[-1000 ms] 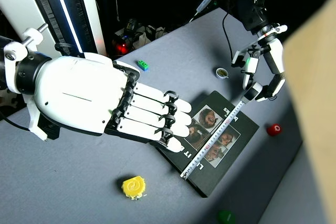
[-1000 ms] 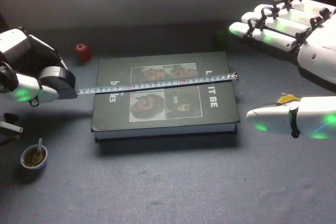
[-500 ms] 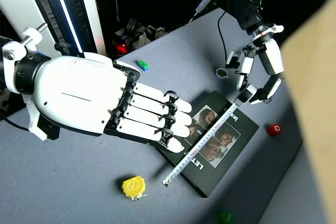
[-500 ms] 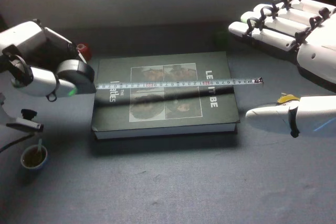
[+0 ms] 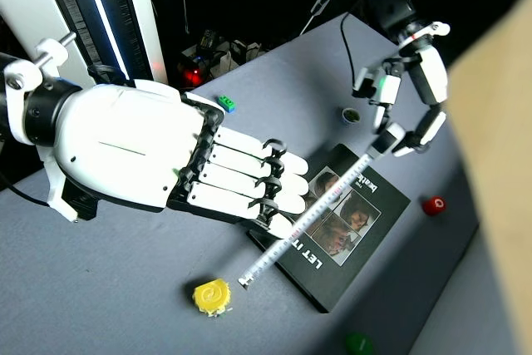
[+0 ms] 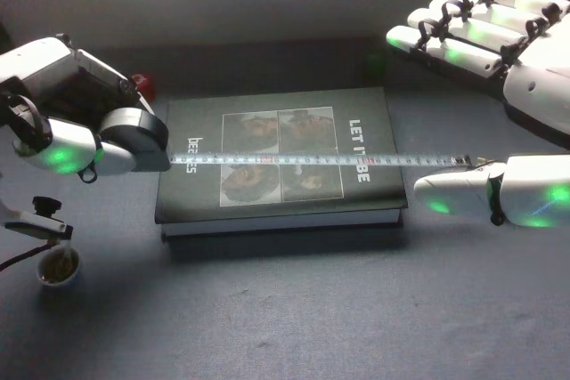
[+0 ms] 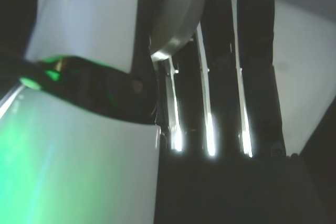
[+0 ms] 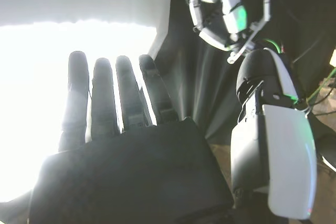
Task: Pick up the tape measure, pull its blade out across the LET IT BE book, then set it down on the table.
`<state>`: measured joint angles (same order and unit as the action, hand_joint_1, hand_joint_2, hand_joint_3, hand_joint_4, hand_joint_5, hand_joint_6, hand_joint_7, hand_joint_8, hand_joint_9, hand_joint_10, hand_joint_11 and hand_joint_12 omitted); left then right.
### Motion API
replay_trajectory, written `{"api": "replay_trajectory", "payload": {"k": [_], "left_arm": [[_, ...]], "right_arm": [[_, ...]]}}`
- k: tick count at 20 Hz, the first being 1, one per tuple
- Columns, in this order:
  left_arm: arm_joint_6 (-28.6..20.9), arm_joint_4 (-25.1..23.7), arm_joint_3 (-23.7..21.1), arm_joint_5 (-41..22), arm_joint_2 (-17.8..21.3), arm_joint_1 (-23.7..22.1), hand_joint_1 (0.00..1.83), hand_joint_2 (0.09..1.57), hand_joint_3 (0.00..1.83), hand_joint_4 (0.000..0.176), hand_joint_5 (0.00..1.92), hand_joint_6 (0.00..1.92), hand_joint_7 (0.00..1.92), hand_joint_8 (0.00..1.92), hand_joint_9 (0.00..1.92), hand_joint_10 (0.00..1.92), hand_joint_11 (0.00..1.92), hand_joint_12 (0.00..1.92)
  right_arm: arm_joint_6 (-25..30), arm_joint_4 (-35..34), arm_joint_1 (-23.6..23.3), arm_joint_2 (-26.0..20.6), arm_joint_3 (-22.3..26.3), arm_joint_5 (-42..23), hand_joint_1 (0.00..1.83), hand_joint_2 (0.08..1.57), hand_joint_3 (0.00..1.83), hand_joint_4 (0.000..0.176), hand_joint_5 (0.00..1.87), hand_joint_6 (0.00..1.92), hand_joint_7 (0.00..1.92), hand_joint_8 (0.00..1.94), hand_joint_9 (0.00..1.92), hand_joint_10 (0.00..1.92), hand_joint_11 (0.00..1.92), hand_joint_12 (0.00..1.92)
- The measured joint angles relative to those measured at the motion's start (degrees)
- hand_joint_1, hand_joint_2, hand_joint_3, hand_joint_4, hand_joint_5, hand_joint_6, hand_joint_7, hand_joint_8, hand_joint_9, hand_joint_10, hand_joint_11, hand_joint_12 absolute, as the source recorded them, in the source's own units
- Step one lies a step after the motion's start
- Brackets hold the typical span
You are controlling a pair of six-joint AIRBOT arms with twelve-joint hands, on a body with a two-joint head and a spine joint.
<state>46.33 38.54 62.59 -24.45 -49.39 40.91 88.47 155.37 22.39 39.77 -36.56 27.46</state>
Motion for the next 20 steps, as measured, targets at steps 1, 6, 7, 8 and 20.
{"api": "replay_trajectory", "payload": {"k": [1,6,7,8,20], "left_arm": [[0.2,0.0,-0.7,0.3,0.8,-0.2,1.39,1.06,0.00,0.000,1.09,0.66,1.15,0.72,0.96,1.13,0.84,1.01],[0.7,0.6,-4.5,1.7,4.8,0.7,1.39,1.07,0.00,0.000,1.07,0.76,1.13,0.71,0.91,1.19,0.74,1.11],[0.7,0.7,-5.2,2.0,5.2,0.8,1.38,1.07,0.00,0.000,1.06,0.77,1.13,0.72,0.90,1.22,0.74,1.15],[0.8,0.9,-6.1,2.7,5.7,1.0,1.39,1.07,0.00,0.000,1.05,0.76,1.13,0.71,0.93,1.21,0.76,1.13],[2.0,4.1,-11.4,2.2,8.2,5.8,1.39,1.06,0.00,0.000,1.05,0.72,1.16,0.73,0.95,1.13,0.83,0.97]], "right_arm": [[0.0,0.0,-0.1,0.0,0.0,0.1,0.00,1.09,0.01,0.000,0.00,0.00,0.00,0.00,0.00,0.00,0.00,0.42],[0.0,-0.1,-0.1,0.1,0.1,0.6,0.00,1.08,0.00,0.000,0.00,0.00,0.00,0.00,0.00,0.00,0.00,0.37],[0.0,-0.1,-0.1,0.1,0.2,0.7,0.00,1.07,0.00,0.000,0.00,0.00,0.00,0.00,0.00,0.00,0.00,0.35],[0.0,-0.1,0.0,0.1,0.2,0.7,0.00,1.07,0.00,0.000,0.00,0.00,0.00,0.00,0.00,0.00,0.00,0.34],[0.0,-0.1,0.2,0.1,0.4,0.9,0.00,1.09,0.00,0.000,0.00,0.00,0.00,0.00,0.00,0.00,0.00,0.41]]}}
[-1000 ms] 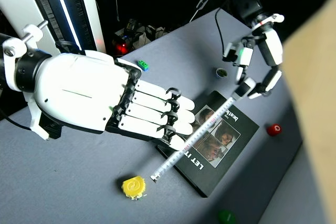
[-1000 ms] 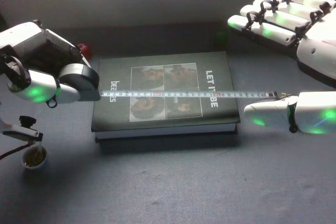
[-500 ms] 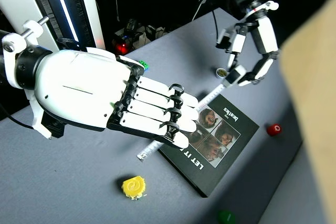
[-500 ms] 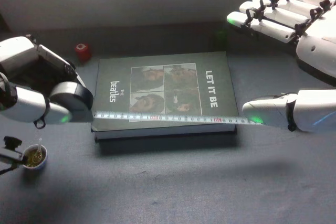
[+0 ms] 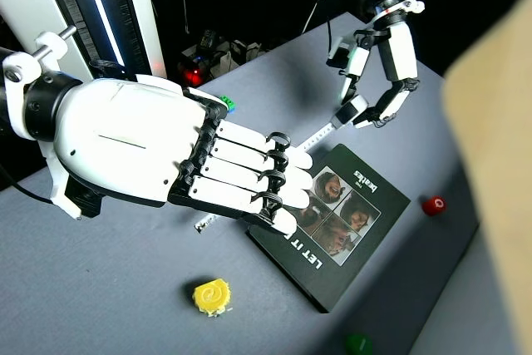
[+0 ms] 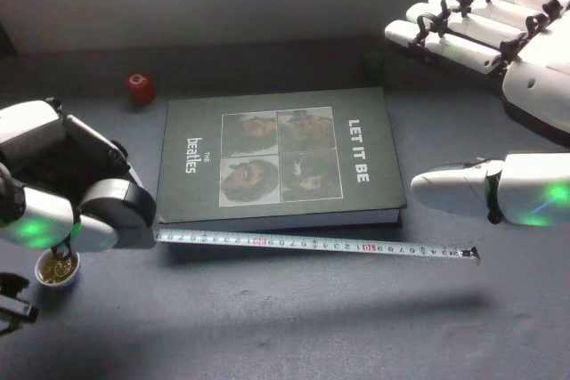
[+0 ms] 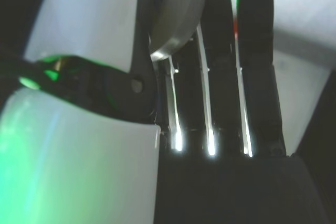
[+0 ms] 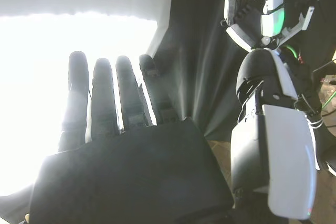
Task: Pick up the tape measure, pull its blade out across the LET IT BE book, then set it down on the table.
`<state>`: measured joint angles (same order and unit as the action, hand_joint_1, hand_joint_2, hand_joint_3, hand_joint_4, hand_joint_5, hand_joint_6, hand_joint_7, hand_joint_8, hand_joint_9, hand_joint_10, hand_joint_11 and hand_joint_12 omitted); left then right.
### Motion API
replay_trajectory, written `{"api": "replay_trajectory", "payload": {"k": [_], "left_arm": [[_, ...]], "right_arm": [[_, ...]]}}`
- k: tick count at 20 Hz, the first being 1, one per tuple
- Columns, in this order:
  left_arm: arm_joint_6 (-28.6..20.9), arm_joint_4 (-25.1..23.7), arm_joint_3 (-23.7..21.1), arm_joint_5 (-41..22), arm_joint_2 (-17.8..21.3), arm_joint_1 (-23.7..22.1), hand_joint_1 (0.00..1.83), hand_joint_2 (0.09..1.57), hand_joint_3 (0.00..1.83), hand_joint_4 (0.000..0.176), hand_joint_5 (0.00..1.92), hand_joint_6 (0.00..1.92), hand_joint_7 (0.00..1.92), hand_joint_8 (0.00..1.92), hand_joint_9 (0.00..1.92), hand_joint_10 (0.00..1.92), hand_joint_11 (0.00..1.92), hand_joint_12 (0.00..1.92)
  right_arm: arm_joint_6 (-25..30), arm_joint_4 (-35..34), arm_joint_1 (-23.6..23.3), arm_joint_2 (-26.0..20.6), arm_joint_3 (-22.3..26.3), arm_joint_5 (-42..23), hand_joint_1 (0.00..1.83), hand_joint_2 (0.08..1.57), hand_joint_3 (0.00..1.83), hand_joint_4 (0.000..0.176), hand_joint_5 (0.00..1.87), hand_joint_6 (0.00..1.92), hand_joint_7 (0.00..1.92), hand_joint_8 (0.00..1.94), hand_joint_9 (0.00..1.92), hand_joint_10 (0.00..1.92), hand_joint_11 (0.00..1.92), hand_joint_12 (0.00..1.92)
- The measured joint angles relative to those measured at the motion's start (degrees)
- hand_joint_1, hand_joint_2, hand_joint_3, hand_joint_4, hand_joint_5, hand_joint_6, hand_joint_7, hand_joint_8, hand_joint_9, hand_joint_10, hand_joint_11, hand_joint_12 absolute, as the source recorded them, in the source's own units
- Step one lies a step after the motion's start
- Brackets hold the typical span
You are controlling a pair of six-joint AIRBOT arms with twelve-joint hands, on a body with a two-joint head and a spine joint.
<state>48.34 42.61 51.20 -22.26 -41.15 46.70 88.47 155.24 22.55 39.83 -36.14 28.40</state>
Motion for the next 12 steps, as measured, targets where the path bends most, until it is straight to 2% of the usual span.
{"api": "replay_trajectory", "payload": {"k": [4,8,12], "left_arm": [[-0.8,3.5,-0.6,-5.0,0.0,2.7,1.39,1.07,0.00,0.000,1.04,0.74,1.16,0.75,0.94,1.14,0.81,1.00],[-4.2,3.2,-1.0,-8.2,-1.2,6.8,1.39,1.06,0.00,0.000,1.08,0.69,1.16,0.74,0.94,1.13,0.82,0.99],[-6.0,1.8,-1.0,-9.5,-1.9,8.8,1.39,1.06,0.00,0.000,1.07,0.71,1.16,0.72,0.95,1.13,0.84,0.94]], "right_arm": [[0.0,0.0,0.5,0.0,0.0,-0.2,0.00,1.10,0.01,0.000,0.00,0.00,0.00,0.00,0.00,0.00,0.00,0.41],[0.0,0.0,0.5,0.0,0.1,-0.3,0.00,1.10,0.01,0.000,0.00,0.00,0.00,0.00,0.00,0.00,0.00,0.41],[0.0,0.0,0.5,0.0,0.1,-0.5,0.00,1.10,0.01,0.000,0.00,0.00,0.00,0.00,0.00,0.00,0.00,0.41]]}}
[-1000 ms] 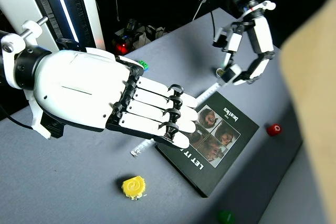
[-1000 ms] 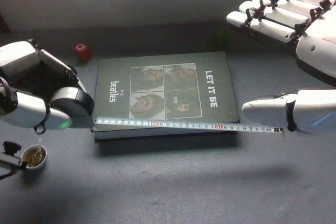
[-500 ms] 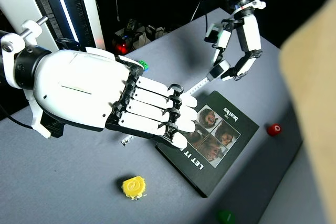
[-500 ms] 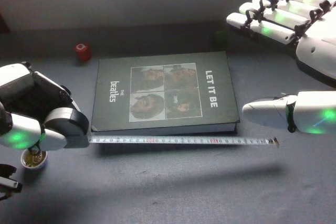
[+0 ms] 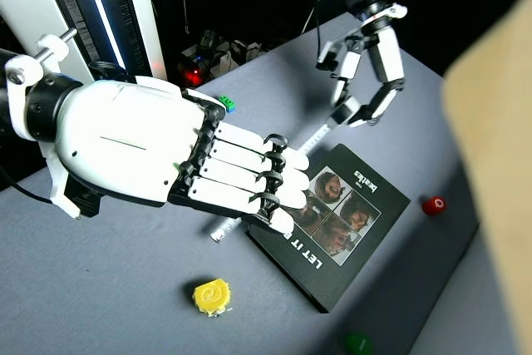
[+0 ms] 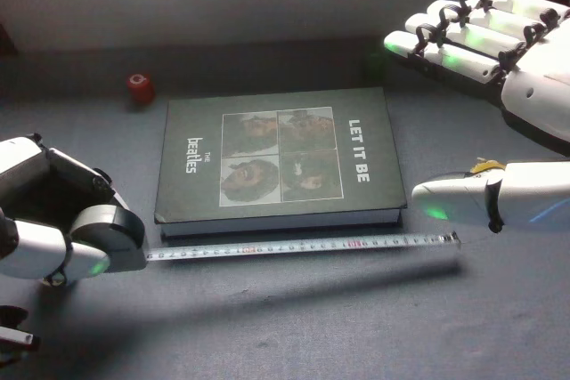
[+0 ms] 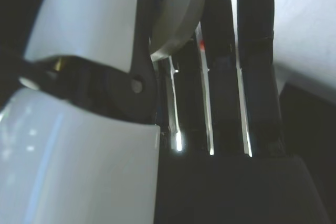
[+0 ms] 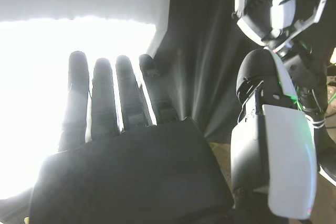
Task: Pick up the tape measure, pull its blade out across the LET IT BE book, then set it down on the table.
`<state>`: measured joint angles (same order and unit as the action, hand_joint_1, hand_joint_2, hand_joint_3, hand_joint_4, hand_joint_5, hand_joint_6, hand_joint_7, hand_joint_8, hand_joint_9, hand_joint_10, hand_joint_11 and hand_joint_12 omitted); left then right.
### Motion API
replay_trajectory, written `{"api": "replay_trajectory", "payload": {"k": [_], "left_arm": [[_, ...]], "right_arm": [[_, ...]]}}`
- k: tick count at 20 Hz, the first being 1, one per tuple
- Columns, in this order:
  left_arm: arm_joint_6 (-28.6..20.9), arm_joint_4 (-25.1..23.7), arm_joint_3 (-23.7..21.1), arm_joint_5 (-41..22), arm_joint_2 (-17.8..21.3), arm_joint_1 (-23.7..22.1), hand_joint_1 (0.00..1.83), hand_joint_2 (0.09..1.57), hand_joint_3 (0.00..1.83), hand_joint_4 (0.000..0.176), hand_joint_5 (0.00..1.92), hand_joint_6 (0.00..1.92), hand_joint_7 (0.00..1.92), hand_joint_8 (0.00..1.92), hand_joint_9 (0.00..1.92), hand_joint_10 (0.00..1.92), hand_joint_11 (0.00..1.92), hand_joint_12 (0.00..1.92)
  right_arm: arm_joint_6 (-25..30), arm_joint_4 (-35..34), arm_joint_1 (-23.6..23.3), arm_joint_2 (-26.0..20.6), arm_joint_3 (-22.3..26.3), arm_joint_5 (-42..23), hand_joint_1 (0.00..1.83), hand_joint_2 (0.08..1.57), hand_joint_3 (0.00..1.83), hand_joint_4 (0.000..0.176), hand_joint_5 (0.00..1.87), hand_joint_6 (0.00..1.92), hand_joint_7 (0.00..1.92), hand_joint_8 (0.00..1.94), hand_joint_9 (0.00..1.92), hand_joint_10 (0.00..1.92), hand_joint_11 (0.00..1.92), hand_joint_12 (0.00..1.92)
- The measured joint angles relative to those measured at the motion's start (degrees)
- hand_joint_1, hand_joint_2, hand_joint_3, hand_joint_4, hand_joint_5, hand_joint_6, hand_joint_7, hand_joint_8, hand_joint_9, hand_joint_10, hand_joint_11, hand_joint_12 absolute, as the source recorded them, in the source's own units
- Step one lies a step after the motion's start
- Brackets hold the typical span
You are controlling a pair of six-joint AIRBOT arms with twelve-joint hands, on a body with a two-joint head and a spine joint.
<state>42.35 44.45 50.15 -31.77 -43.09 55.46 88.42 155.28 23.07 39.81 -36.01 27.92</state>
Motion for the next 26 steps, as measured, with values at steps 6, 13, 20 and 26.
{"api": "replay_trajectory", "payload": {"k": [6,13,20,26], "left_arm": [[-0.2,-0.6,0.0,-1.4,-1.7,1.0,1.39,1.06,0.00,0.000,1.06,0.72,1.15,0.72,0.95,1.13,0.83,0.99],[-0.2,-1.4,0.2,-2.6,-2.9,2.4,1.39,1.07,0.00,0.000,1.04,0.73,1.17,0.72,0.93,1.16,0.81,1.04],[-0.2,-2.7,0.8,-3.0,-3.2,3.4,1.39,1.06,0.00,0.000,1.08,0.69,1.16,0.70,0.95,1.14,0.80,1.02],[0.0,-2.9,0.9,-3.3,-3.8,3.4,1.27,1.09,0.00,0.000,0.96,0.93,1.09,0.87,0.90,0.71,0.74,0.98]], "right_arm": [[0.0,0.0,0.0,-0.1,0.1,0.0,0.00,1.10,0.01,0.000,0.00,0.00,0.00,0.00,0.00,0.00,0.00,0.41],[-0.1,-0.1,0.0,0.0,0.2,-0.4,0.00,1.09,0.00,0.000,0.00,0.00,0.00,0.00,0.00,0.00,0.00,0.41],[-0.1,0.0,0.0,0.0,0.2,-0.4,0.00,1.10,0.00,0.000,0.00,0.00,0.00,0.00,0.00,0.00,0.00,0.41],[-0.1,0.1,0.0,0.0,0.2,-0.5,0.00,1.09,0.00,0.000,0.00,0.00,0.00,0.00,0.00,0.00,0.00,0.41]]}}
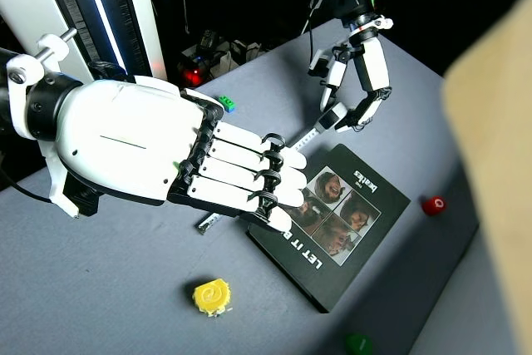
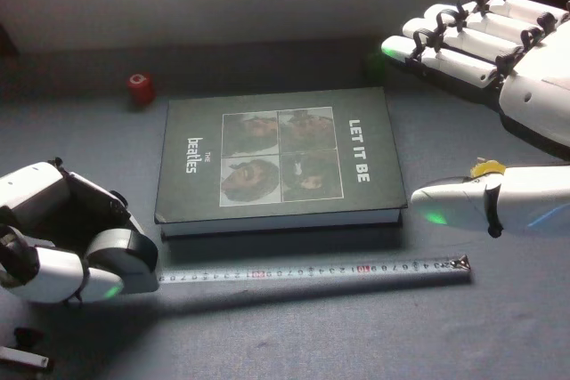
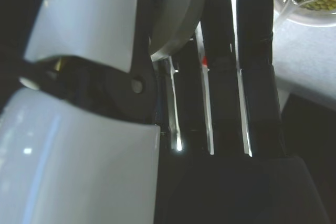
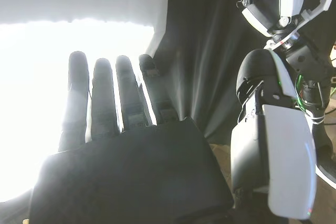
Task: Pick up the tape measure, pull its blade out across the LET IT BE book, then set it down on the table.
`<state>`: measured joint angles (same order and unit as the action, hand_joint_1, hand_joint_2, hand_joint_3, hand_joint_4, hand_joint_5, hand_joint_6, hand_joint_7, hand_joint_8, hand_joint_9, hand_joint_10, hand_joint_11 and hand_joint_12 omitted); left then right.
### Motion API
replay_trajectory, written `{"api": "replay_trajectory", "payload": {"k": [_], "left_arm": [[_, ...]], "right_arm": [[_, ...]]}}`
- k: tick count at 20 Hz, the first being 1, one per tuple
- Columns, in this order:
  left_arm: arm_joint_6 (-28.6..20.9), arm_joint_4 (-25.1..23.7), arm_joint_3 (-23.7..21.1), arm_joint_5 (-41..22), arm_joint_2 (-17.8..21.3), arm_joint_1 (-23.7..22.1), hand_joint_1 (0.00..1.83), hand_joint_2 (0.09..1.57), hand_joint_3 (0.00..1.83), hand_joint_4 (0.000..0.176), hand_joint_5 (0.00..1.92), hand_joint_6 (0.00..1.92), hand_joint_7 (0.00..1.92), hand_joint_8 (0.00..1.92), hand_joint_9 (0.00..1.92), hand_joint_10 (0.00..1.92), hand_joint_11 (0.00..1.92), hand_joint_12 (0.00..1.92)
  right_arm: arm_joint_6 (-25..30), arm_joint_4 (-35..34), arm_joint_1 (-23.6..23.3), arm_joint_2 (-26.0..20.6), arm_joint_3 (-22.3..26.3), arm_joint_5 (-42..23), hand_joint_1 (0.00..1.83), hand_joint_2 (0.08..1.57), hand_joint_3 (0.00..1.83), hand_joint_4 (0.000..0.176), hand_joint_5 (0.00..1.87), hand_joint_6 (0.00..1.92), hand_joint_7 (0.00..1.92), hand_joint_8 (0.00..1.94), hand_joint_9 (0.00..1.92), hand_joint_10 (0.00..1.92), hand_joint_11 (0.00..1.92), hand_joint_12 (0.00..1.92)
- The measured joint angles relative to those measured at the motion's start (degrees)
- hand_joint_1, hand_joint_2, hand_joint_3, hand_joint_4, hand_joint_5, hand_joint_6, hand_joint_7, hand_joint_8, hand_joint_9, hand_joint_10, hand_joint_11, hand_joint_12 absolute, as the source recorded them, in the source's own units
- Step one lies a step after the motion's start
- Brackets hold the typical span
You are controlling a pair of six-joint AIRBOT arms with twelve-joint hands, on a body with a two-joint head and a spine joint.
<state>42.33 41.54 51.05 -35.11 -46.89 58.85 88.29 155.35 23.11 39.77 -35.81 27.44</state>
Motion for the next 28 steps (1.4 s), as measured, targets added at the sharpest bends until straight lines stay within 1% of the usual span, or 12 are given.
{"api": "replay_trajectory", "payload": {"k": [1,2,4,8,13,15,20,22,23,25,27,28], "left_arm": [[0.0,-0.1,0.0,0.0,0.0,0.0,1.24,1.11,0.00,0.000,0.89,1.04,1.09,0.88,0.94,0.38,0.72,0.88],[0.0,-0.2,0.0,0.0,0.0,-0.1,1.15,1.08,0.00,0.000,0.83,0.43,0.97,0.37,0.92,0.20,0.66,0.80],[0.0,-0.3,0.0,0.0,0.0,-0.4,1.00,1.14,0.00,0.000,0.85,0.05,0.93,0.03,0.86,0.03,0.57,0.67],[0.0,-0.4,0.0,-0.5,0.0,-0.8,0.73,1.11,0.00,0.000,0.73,0.00,0.74,0.00,0.66,0.00,0.46,0.60],[0.0,-0.4,-0.1,-0.3,0.0,-0.8,0.27,1.05,0.00,0.000,0.37,0.00,0.35,0.00,0.31,0.00,0.21,0.51],[0.0,-0.5,-0.1,0.0,0.1,-1.4,0.11,1.04,0.00,0.000,0.27,0.00,0.25,0.00,0.24,0.00,0.06,0.62],[2.3,0.2,0.3,2.2,2.8,-4.7,0.00,1.04,0.00,0.001,0.18,0.01,0.16,0.00,0.16,0.00,0.00,0.62],[6.6,0.4,0.7,4.8,3.9,-9.2,0.00,1.05,0.00,0.012,0.19,0.02,0.17,0.01,0.15,0.00,0.00,0.62],[13.4,-0.1,1.8,10.1,4.7,-15.6,0.00,1.05,0.00,0.012,0.20,0.02,0.17,0.01,0.16,0.00,0.00,0.62],[20.3,-0.6,3.3,17.4,4.8,-23.6,0.00,1.05,0.01,0.010,0.22,0.02,0.18,0.01,0.17,0.01,0.00,0.62],[29.9,5.7,3.3,20.6,3.8,-29.2,0.00,1.07,0.01,0.010,0.21,0.02,0.18,0.01,0.17,0.01,0.00,0.62],[38.4,12.2,3.3,22.9,3.2,-32.3,0.00,1.08,0.01,0.010,0.20,0.00,0.17,0.00,0.17,0.00,0.00,0.60]], "right_arm": [[0.0,0.0,0.0,0.0,0.0,0.0,0.00,1.09,0.00,0.000,0.00,0.00,0.00,0.00,0.00,0.00,0.00,0.41],[0.0,0.0,0.0,0.0,0.0,0.0,0.00,1.09,0.00,0.000,0.00,0.00,0.00,0.00,0.00,0.00,0.00,0.41],[0.0,0.0,0.0,0.0,0.0,-0.2,0.00,1.09,0.00,0.000,0.00,0.00,0.00,0.00,0.00,0.00,0.00,0.41],[-0.1,0.0,0.0,0.0,0.0,-0.4,0.01,1.09,0.00,0.000,0.00,0.00,0.00,0.00,0.00,0.00,0.00,0.41],[-0.1,0.0,0.0,0.0,0.0,-0.4,0.01,1.09,0.00,0.000,0.00,0.00,0.00,0.00,0.00,0.00,0.00,0.41],[-0.1,0.0,0.0,0.0,0.0,-0.4,0.01,1.09,0.00,0.000,0.00,0.00,0.00,0.00,0.00,0.00,0.00,0.41],[-0.1,0.0,0.0,0.0,0.0,-0.5,0.01,1.09,0.00,0.000,0.00,0.00,0.00,0.00,0.00,0.00,0.00,0.41],[-0.1,0.0,0.0,0.1,0.0,-0.5,0.01,1.09,0.00,0.000,0.00,0.00,0.00,0.00,0.00,0.00,0.00,0.41],[-0.1,0.0,0.0,0.1,0.0,-0.5,0.01,1.09,0.00,0.000,0.00,0.00,0.00,0.00,0.00,0.00,0.00,0.41],[-0.2,0.1,0.0,0.0,0.1,-0.5,0.01,1.09,0.00,0.000,0.00,0.00,0.00,0.00,0.00,0.00,0.00,0.41],[-0.3,0.0,0.0,0.0,0.1,-0.5,0.01,1.09,0.00,0.000,0.00,0.00,0.00,0.00,0.00,0.00,0.00,0.41],[-0.3,0.0,0.0,0.0,0.2,-0.5,0.00,1.09,0.00,0.000,0.00,0.00,0.00,0.00,0.00,0.00,0.00,0.41]]}}
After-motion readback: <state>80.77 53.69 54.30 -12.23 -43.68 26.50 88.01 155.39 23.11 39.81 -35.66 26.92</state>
